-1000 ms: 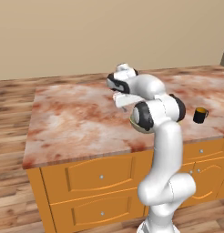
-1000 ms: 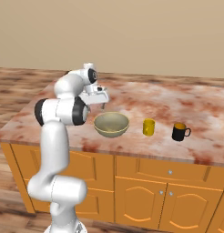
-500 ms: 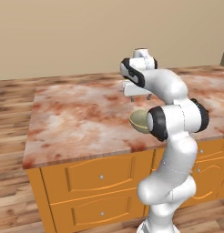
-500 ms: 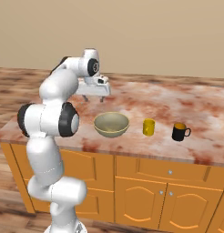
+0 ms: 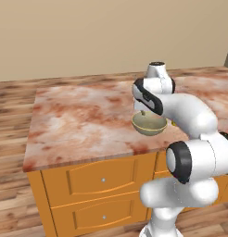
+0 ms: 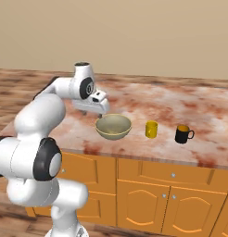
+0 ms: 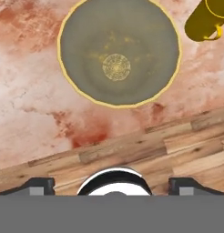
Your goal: Clear the mugs and bowl far away from the sink.
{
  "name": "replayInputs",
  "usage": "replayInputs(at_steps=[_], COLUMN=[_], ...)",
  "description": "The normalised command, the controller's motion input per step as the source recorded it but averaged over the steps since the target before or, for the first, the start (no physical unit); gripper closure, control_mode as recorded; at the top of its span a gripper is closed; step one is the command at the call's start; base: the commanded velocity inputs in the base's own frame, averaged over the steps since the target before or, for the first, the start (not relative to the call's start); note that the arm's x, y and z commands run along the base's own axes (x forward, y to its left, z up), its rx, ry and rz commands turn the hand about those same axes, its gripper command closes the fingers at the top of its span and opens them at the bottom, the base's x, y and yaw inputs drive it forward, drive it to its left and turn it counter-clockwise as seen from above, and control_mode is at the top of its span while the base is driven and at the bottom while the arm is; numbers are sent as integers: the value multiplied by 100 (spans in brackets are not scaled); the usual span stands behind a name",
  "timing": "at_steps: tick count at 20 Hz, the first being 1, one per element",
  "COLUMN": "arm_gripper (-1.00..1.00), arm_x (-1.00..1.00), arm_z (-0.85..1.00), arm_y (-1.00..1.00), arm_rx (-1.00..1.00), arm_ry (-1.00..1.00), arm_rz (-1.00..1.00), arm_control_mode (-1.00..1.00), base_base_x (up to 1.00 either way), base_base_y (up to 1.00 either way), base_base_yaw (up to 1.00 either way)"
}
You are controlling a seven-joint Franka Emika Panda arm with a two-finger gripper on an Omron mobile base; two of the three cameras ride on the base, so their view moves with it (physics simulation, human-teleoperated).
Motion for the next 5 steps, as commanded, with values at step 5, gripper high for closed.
replayInputs(at_steps=[5], arm_gripper=[-100], arm_x=[-46], arm_z=[0], arm_y=[0], arm_rx=[0], arm_ry=[12], arm_rz=[-22], arm_control_mode=[-100], base_base_x=[0], base_base_y=[0], base_base_yaw=[0])
